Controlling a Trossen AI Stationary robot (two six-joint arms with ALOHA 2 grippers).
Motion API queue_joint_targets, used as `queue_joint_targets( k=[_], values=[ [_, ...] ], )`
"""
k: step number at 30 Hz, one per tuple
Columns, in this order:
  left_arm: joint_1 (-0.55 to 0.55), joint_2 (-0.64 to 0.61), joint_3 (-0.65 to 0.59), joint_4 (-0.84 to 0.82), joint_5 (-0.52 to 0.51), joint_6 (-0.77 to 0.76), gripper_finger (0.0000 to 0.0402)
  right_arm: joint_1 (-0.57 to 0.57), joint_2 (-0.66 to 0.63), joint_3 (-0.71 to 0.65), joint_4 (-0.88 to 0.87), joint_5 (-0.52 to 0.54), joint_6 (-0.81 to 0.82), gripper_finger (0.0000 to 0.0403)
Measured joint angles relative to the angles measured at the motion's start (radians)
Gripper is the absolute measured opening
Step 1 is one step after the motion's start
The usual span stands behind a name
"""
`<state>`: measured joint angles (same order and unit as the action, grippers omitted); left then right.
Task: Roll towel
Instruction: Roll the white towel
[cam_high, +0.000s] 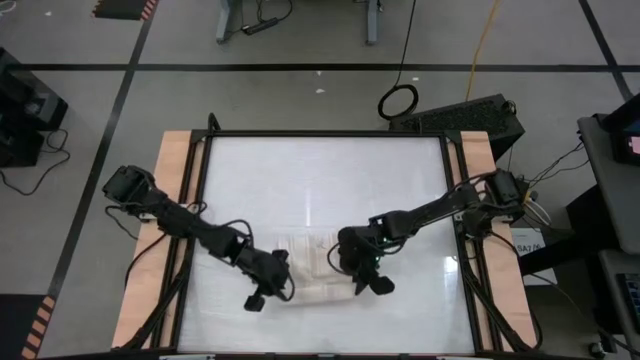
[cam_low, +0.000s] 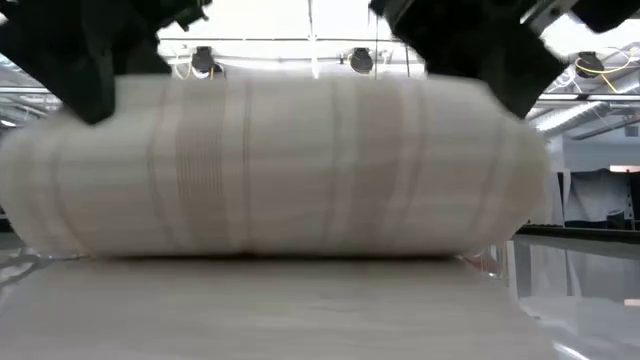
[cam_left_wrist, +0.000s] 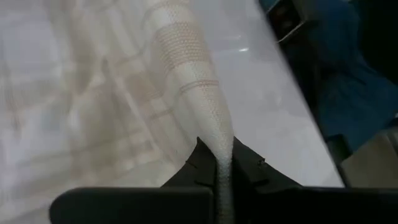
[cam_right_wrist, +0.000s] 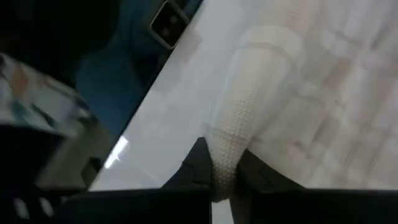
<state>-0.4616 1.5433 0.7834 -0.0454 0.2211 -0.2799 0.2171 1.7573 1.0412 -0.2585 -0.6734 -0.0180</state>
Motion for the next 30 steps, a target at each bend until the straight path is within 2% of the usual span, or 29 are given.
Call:
queue_joint_targets(
  k=[5, 8, 13, 19, 21, 24, 30],
  values=[
    [0.028, 0.025, -0.001, -0.044, 0.008, -0.033, 0.0014, -0.03, 0.001, -0.078, 0.114, -0.006, 0.133, 0.0008],
    [0.055, 0.067, -0.001, -0.046, 0.015, -0.014, 0.0014, -0.046, 0.006, -0.124, 0.151, -0.006, 0.154, 0.0008],
    [0.12, 0.142, 0.0, -0.027, 0.096, -0.001, 0.0014, -0.075, 0.034, -0.191, 0.242, -0.073, 0.189, 0.0008],
    [0.196, 0.15, -0.001, -0.045, 0.184, 0.046, 0.0014, -0.109, 0.075, -0.226, 0.322, -0.143, 0.197, 0.0008],
    [0.219, 0.15, -0.001, -0.055, 0.2, 0.029, 0.0014, -0.115, 0.077, -0.23, 0.32, -0.138, 0.199, 0.0007],
    [0.241, 0.153, -0.001, -0.077, 0.226, 0.024, 0.0014, -0.115, 0.076, -0.235, 0.317, -0.066, 0.197, 0.0017],
    [0.266, 0.17, -0.002, -0.079, 0.267, -0.037, 0.0014, -0.105, 0.073, -0.236, 0.319, 0.001, 0.243, 0.0076]
  ],
)
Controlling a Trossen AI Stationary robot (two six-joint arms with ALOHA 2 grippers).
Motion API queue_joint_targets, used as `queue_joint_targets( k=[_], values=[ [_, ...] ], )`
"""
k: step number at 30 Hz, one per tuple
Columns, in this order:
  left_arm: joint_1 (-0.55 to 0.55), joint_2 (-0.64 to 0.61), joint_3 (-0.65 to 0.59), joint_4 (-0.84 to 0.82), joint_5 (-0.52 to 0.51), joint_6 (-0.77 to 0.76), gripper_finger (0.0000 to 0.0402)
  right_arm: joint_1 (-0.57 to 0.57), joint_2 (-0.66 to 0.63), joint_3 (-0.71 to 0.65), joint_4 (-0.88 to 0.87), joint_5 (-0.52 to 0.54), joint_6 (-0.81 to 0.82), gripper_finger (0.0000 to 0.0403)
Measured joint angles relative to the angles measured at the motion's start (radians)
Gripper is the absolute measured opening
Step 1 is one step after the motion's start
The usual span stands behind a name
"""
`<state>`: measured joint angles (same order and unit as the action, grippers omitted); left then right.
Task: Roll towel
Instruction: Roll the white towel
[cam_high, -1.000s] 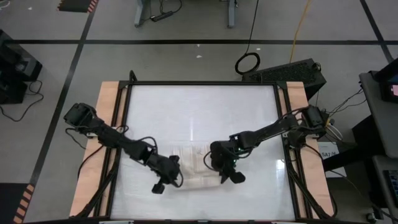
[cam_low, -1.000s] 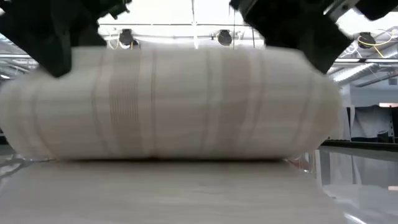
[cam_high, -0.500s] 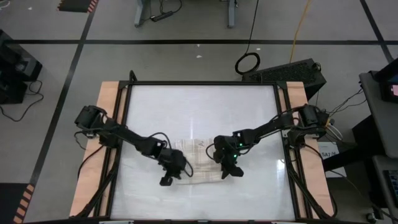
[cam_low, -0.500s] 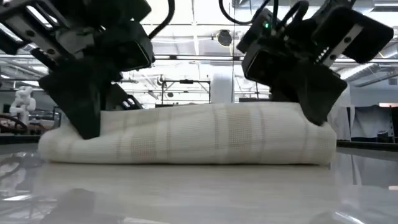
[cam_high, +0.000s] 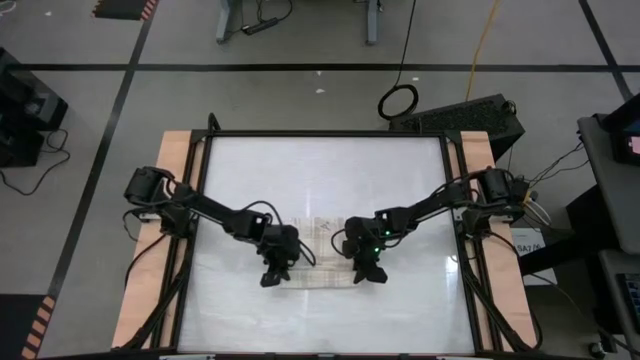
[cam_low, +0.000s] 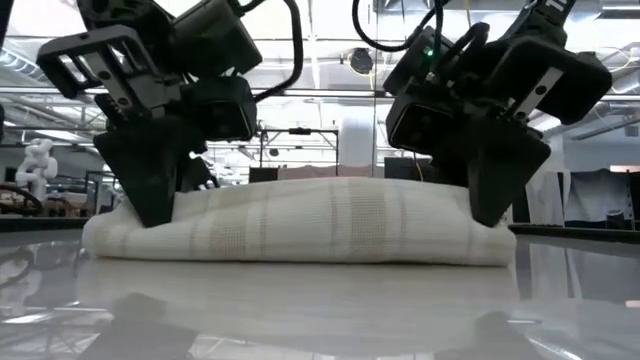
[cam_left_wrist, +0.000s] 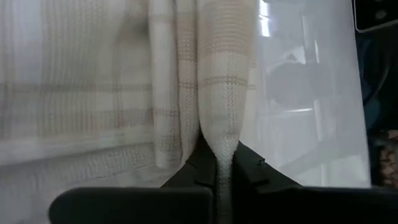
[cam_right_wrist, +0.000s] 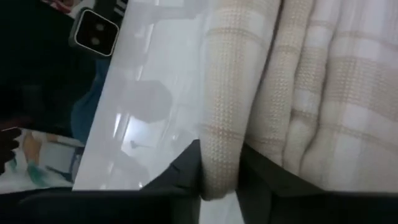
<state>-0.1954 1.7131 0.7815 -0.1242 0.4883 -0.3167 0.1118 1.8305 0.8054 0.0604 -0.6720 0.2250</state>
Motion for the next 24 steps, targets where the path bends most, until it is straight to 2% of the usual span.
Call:
queue_joint_targets(
  k=[3, 9, 16, 20, 24],
  values=[
    [0.004, 0.0, 0.0, -0.004, 0.002, -0.018, 0.0014, 0.014, -0.027, -0.001, -0.01, 0.068, 0.006, 0.0105],
    [0.005, 0.001, -0.001, -0.002, 0.0, -0.037, 0.0014, 0.065, -0.132, -0.004, -0.106, 0.303, 0.005, 0.0158],
    [0.005, 0.001, -0.001, 0.0, -0.006, -0.044, 0.0014, 0.159, -0.345, -0.005, -0.351, 0.731, -0.004, 0.0211],
    [0.005, 0.001, -0.001, 0.001, -0.01, -0.043, 0.0014, 0.281, -0.423, -0.004, -0.32, 0.891, -0.001, 0.022],
    [0.005, 0.001, -0.001, 0.002, -0.019, -0.043, 0.0014, 0.429, -0.397, -0.003, -0.207, 1.034, -0.003, 0.0222]
  ],
)
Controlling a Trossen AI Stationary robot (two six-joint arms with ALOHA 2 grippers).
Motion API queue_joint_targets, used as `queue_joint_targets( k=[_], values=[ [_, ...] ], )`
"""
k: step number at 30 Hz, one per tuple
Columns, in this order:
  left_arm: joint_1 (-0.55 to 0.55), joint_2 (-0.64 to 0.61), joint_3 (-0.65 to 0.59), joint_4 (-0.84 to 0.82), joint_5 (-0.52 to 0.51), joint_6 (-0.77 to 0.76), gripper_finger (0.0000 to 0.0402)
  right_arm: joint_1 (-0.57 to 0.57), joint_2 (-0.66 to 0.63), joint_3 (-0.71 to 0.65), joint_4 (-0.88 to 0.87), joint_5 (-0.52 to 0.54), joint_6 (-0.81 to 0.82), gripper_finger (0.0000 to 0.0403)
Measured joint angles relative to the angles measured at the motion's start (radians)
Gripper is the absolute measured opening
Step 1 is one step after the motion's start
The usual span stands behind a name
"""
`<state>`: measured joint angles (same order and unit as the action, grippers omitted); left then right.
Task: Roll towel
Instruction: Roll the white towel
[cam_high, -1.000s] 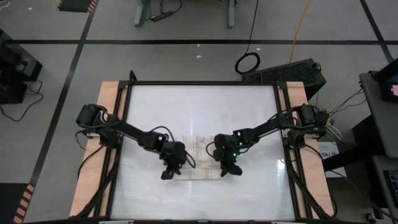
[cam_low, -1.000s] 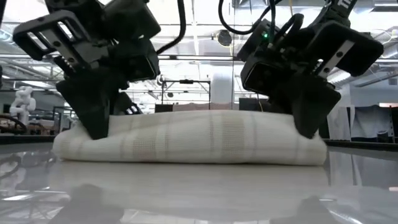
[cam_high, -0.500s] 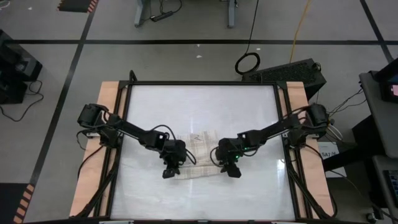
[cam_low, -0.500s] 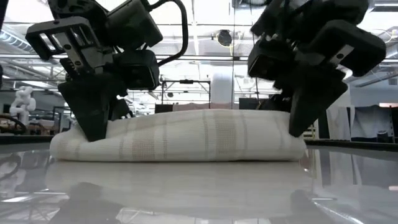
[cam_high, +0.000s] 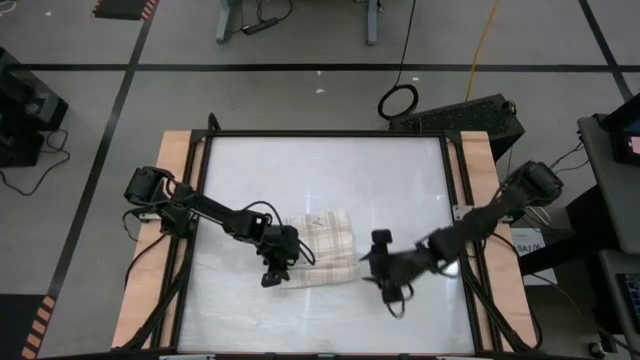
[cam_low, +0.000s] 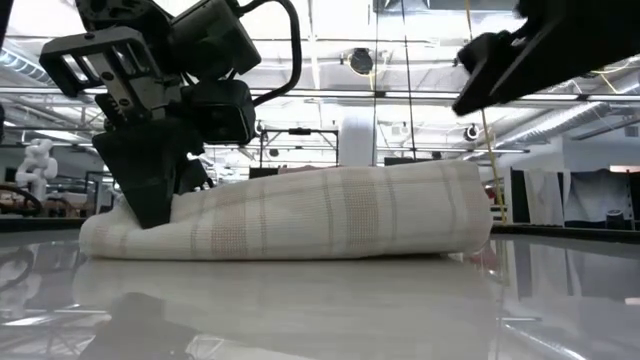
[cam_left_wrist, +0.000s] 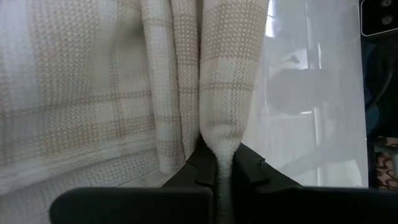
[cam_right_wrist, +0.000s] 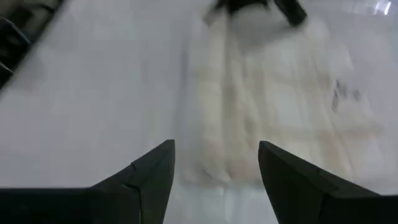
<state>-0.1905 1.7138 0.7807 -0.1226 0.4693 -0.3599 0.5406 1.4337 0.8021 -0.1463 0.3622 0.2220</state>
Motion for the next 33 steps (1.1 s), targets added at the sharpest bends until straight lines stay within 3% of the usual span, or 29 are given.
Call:
queue_joint_targets(
  k=[7, 16, 26, 30, 33],
  values=[
    [0.0, 0.0, 0.0, 0.001, -0.007, -0.001, 0.0014, 0.167, 0.188, 0.016, 0.207, 0.194, -0.105, 0.0224],
    [0.0, 0.001, 0.0, 0.002, -0.022, -0.001, 0.0014, 0.201, 0.436, 0.129, 0.207, 0.469, -0.199, 0.0224],
    [0.001, 0.001, 0.0, 0.004, -0.036, -0.002, 0.0014, 0.112, 0.473, 0.154, 0.106, 0.416, -0.079, 0.0227],
    [0.001, 0.001, 0.0, 0.004, -0.036, -0.002, 0.0014, 0.071, 0.472, 0.155, 0.075, 0.325, -0.046, 0.0255],
    [0.001, 0.001, 0.0, 0.004, -0.036, -0.003, 0.0014, 0.062, 0.468, 0.155, 0.068, 0.324, -0.074, 0.0283]
  ],
)
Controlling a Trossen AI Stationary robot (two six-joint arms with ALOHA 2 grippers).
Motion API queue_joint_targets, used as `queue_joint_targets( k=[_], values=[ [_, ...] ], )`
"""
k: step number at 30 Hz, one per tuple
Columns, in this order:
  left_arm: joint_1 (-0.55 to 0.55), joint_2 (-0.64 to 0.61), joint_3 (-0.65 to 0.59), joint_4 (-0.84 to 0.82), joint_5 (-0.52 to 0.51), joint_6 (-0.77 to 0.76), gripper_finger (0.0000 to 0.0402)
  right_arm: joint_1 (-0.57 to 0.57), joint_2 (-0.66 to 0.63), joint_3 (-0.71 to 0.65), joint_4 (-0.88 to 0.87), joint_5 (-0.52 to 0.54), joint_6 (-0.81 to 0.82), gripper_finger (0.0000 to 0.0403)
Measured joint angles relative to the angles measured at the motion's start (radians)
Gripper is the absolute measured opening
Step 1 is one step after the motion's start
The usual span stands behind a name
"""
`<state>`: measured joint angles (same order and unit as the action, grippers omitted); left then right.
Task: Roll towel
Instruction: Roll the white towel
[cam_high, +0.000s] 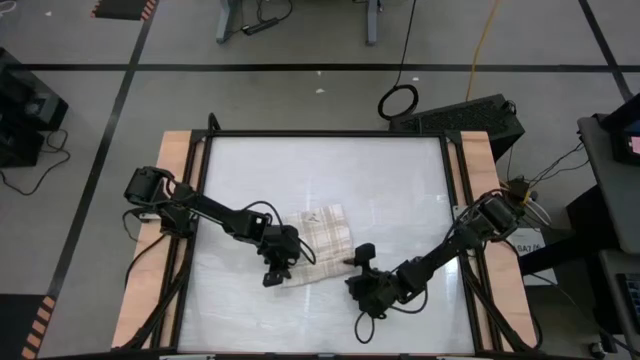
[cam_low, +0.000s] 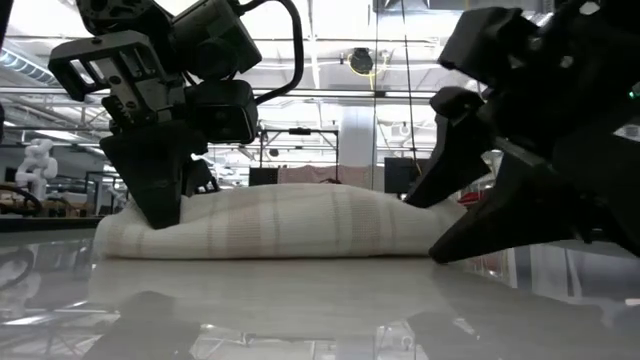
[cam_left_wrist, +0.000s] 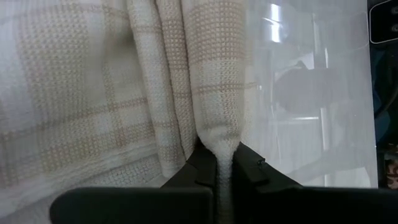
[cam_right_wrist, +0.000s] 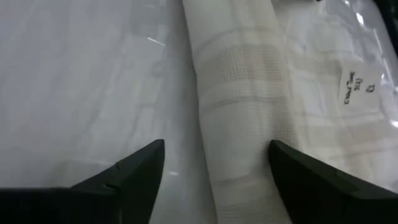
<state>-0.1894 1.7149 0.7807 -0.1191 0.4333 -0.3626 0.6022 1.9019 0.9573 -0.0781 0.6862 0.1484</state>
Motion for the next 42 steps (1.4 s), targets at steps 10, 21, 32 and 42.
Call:
queue_joint_targets(
  k=[10, 21, 32, 42],
  values=[
    [0.0, 0.0, 0.0, 0.001, 0.001, 0.002, 0.0014, -0.092, -0.066, 0.0, -0.117, -0.121, 0.017, 0.0303],
    [0.0, 0.0, 0.0, 0.014, 0.001, 0.003, 0.0019, -0.265, -0.071, 0.002, -0.129, -0.5, -0.033, 0.0297],
    [-0.002, -0.028, 0.002, 0.019, -0.037, -0.121, 0.0173, -0.317, -0.069, 0.001, -0.133, -0.619, -0.033, 0.0255],
    [-0.001, -0.304, 0.001, -0.149, -0.087, -0.126, 0.0279, -0.313, -0.068, 0.0, -0.138, -0.613, -0.039, 0.0262]
  ],
)
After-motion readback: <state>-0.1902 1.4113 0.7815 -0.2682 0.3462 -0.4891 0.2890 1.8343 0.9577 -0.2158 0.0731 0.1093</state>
